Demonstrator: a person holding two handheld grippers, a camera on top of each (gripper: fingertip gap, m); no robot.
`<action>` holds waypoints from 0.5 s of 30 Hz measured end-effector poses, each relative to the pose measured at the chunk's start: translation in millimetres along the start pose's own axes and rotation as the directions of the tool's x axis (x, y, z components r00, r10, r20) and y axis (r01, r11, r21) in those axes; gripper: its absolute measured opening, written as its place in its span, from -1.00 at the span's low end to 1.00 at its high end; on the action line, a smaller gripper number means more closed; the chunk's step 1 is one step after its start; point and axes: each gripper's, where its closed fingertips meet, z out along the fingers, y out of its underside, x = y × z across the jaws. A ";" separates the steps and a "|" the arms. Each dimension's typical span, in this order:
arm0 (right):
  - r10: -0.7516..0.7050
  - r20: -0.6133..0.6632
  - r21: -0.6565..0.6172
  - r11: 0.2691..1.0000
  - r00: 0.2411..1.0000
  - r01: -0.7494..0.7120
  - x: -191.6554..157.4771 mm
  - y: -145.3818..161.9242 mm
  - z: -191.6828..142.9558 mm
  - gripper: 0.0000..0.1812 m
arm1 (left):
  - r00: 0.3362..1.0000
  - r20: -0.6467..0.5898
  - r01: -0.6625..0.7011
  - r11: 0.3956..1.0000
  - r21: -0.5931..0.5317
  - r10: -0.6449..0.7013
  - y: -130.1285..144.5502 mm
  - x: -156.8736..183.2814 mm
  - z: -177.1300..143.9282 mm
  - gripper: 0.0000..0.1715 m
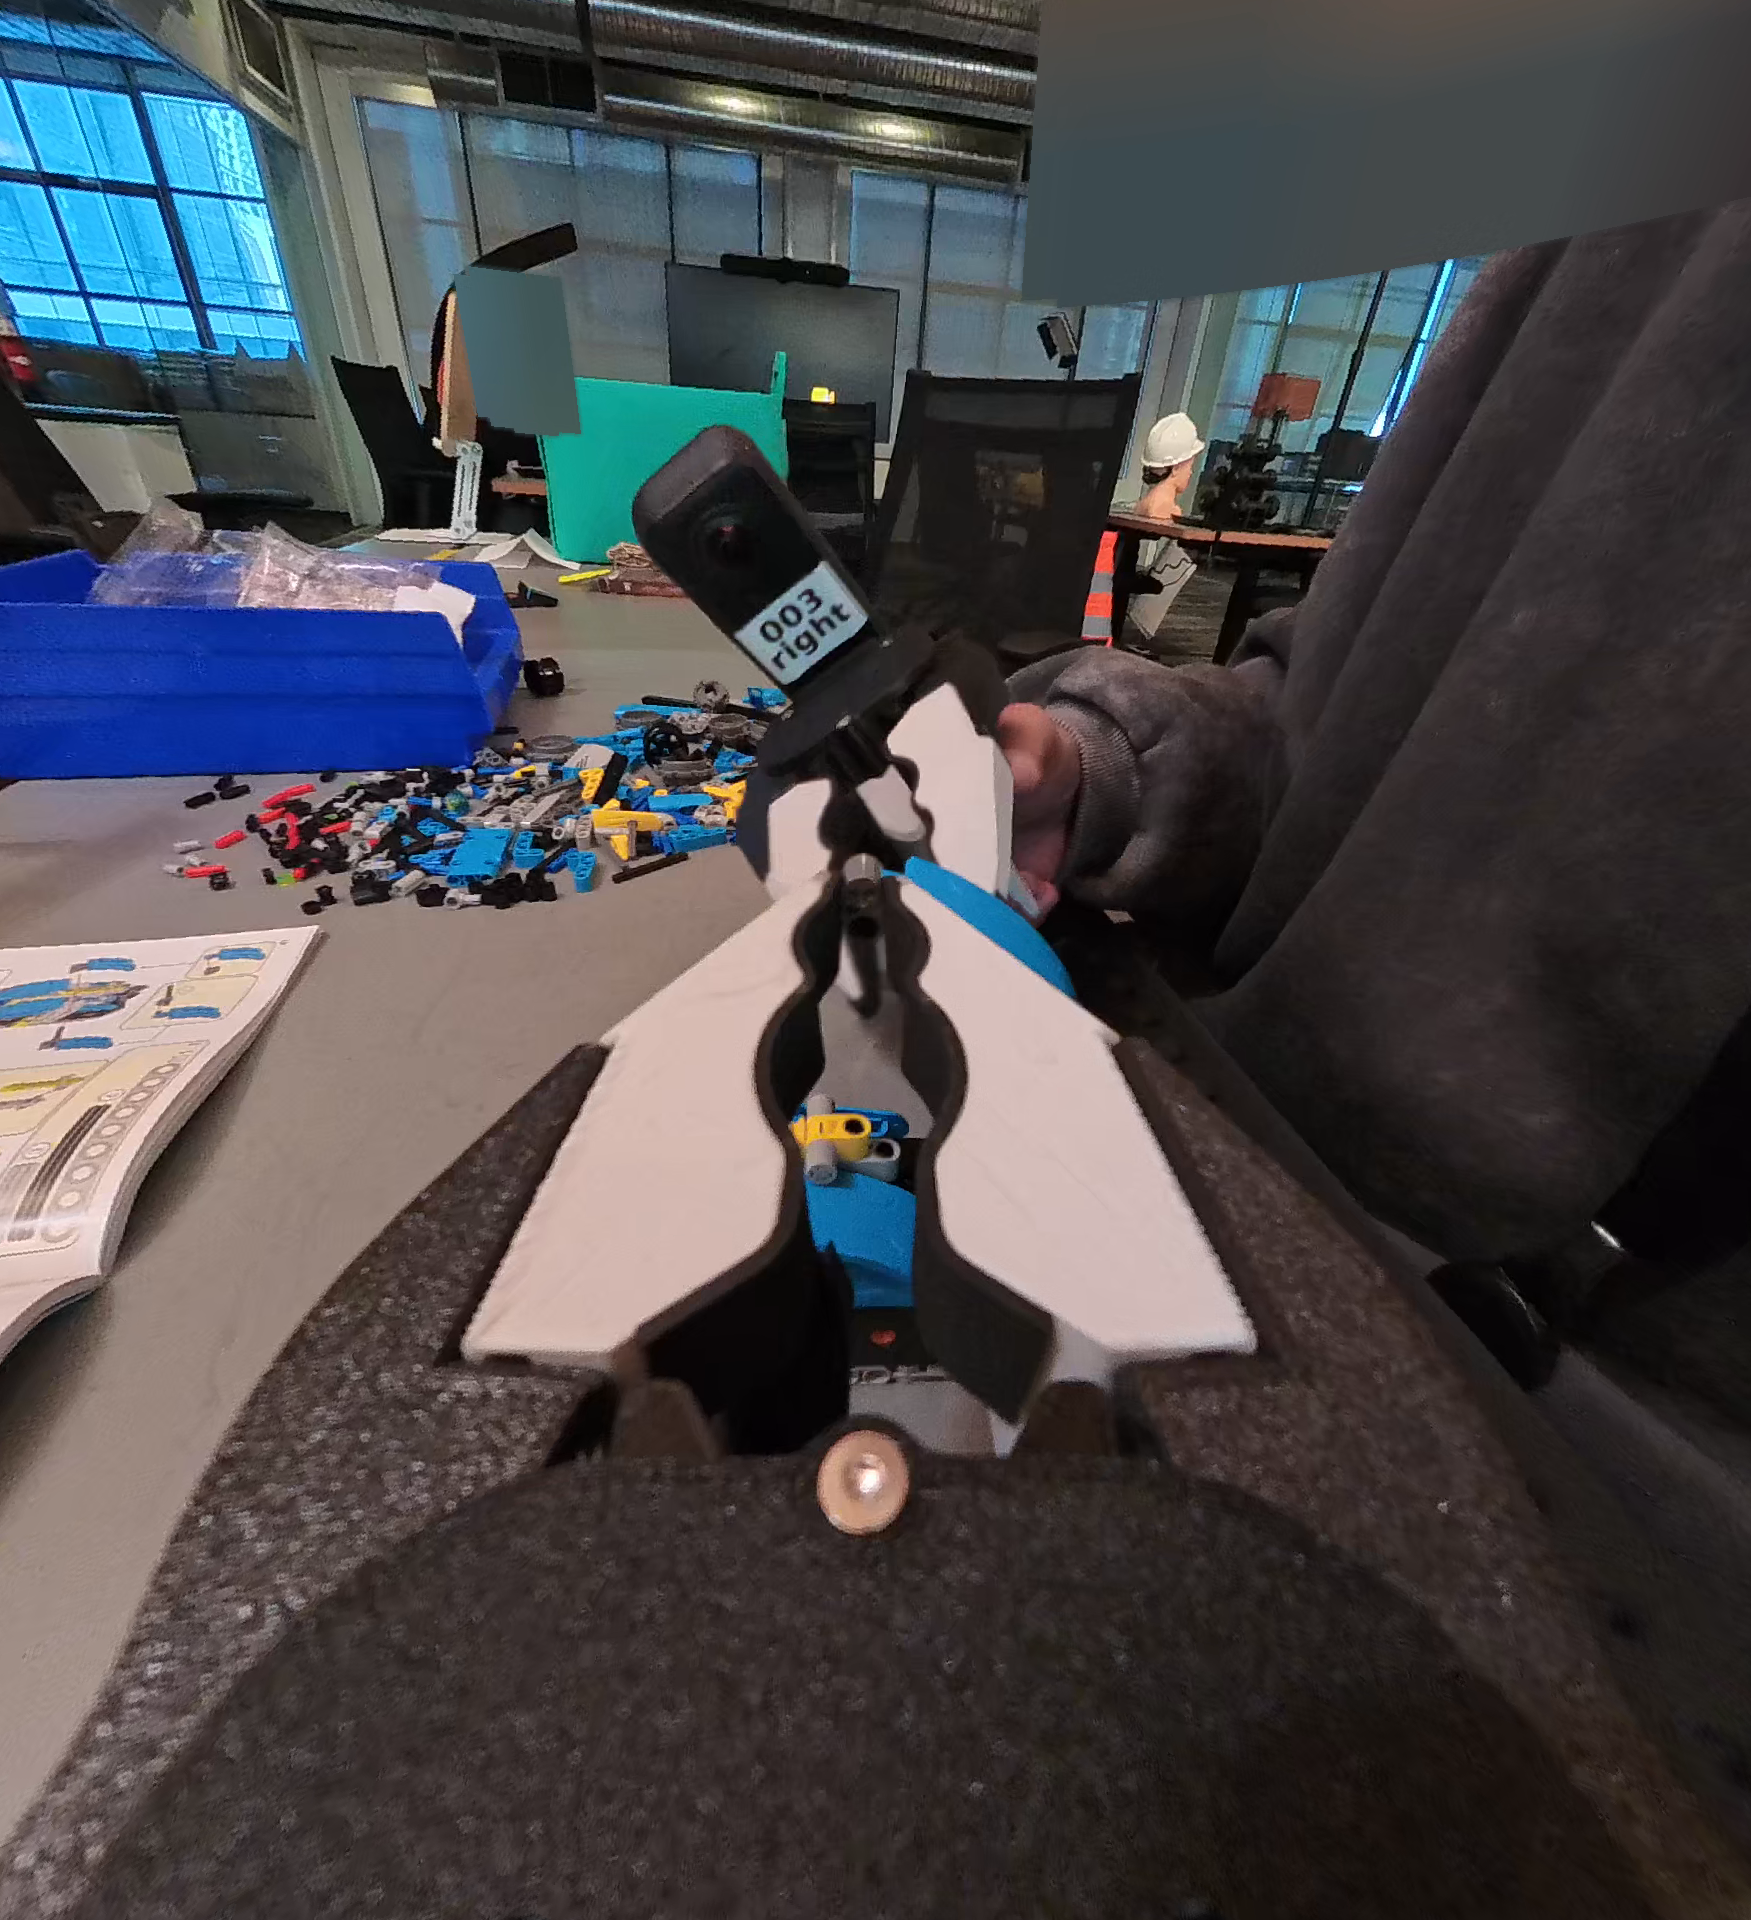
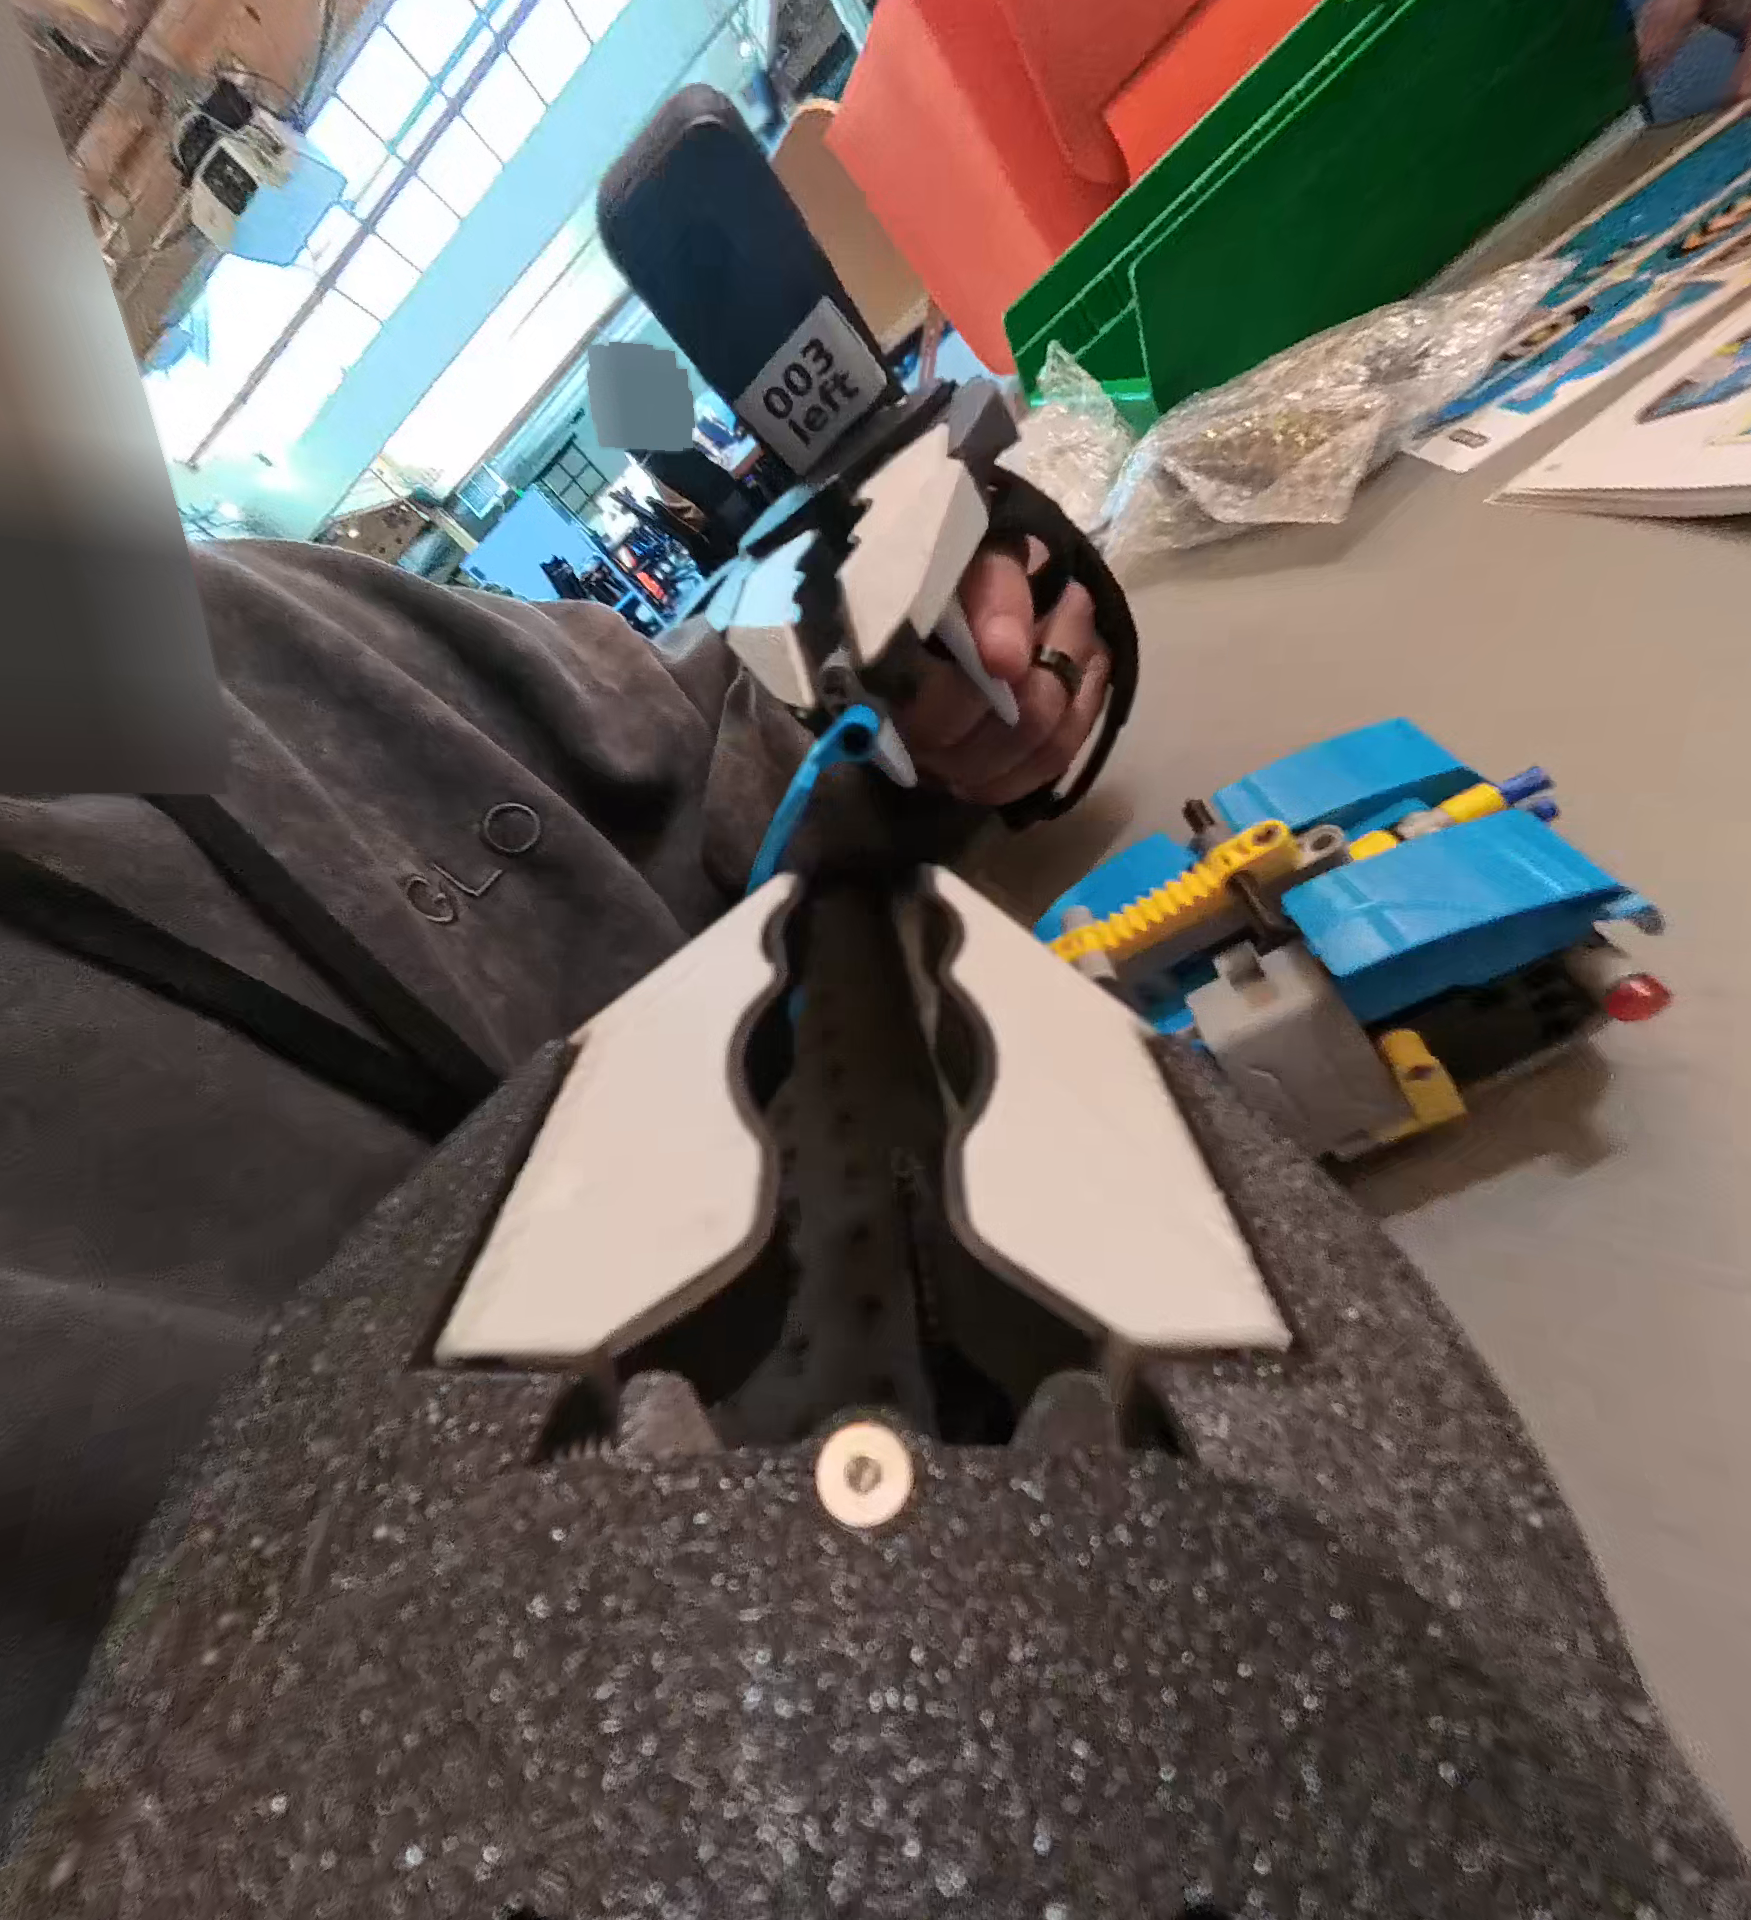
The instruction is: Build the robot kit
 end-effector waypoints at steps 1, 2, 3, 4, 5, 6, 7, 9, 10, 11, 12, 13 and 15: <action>-0.005 -0.016 -0.006 1.000 1.000 0.005 4.2 1.6 -3.1 -0.67 | 1.000 0.000 -0.004 1.000 0.001 0.004 0.2 -0.1 -0.6 -0.92; -0.003 -0.033 -0.005 1.000 0.999 0.003 8.1 1.8 -6.6 -0.61 | 1.000 0.002 -0.007 1.000 0.002 0.007 0.6 -0.5 -1.2 -0.92; 0.009 -0.044 0.009 1.000 0.999 -0.008 10.7 -0.3 -10.1 -0.62 | 1.000 0.005 -0.008 1.000 -0.001 0.008 1.4 -1.2 -1.5 -0.92; 0.013 -0.049 0.026 1.000 0.999 -0.011 10.9 -3.4 -13.2 -0.60 | 1.000 0.012 -0.011 1.000 -0.004 0.011 2.2 -2.6 -1.8 -0.92; 0.007 -0.038 0.041 0.999 0.999 -0.006 7.6 -6.2 -15.1 -0.61 | 1.000 0.020 -0.014 1.000 -0.008 0.014 3.2 -4.1 -1.7 -0.92; 0.006 -0.017 0.049 0.999 1.000 -0.005 1.9 -8.1 -14.5 -0.61 | 1.000 0.027 -0.013 1.000 -0.019 0.013 4.9 -5.3 -0.9 -0.92; 0.011 -0.001 0.047 0.999 1.000 -0.011 -3.2 -7.9 -11.0 -0.59 | 0.999 0.038 -0.013 0.999 -0.030 0.014 6.9 -7.0 0.1 -0.92; 0.003 -0.005 0.003 1.000 1.000 -0.003 -8.0 0.2 1.3 -0.57 | 0.999 0.039 -0.003 1.000 -0.028 0.004 7.4 -6.5 1.5 -0.92; -0.023 -0.045 -0.028 0.999 0.999 0.022 -4.6 5.5 6.6 -0.65 | 0.999 0.030 0.015 1.000 -0.022 -0.014 6.7 -5.3 1.9 -0.92; -0.056 -0.082 -0.047 0.997 0.995 0.053 -1.0 8.3 9.9 -0.77 | 0.999 0.033 0.034 0.999 -0.022 -0.034 7.1 -6.1 2.2 -0.92; -0.078 -0.086 -0.047 0.996 0.993 0.074 -1.8 8.1 11.9 -0.90 | 0.998 0.034 0.058 0.998 -0.022 -0.057 7.7 -7.6 2.0 -0.92; -0.093 -0.093 -0.049 0.995 0.991 0.088 -1.9 8.0 13.0 -0.93 | 0.995 0.017 0.101 0.995 -0.010 -0.101 6.5 -7.6 1.3 -0.92; -0.184 -0.178 -0.080 0.982 0.967 0.172 8.2 11.4 12.4 -0.98 | 0.965 -0.052 0.259 0.966 0.002 -0.258 4.3 -5.5 1.0 -0.93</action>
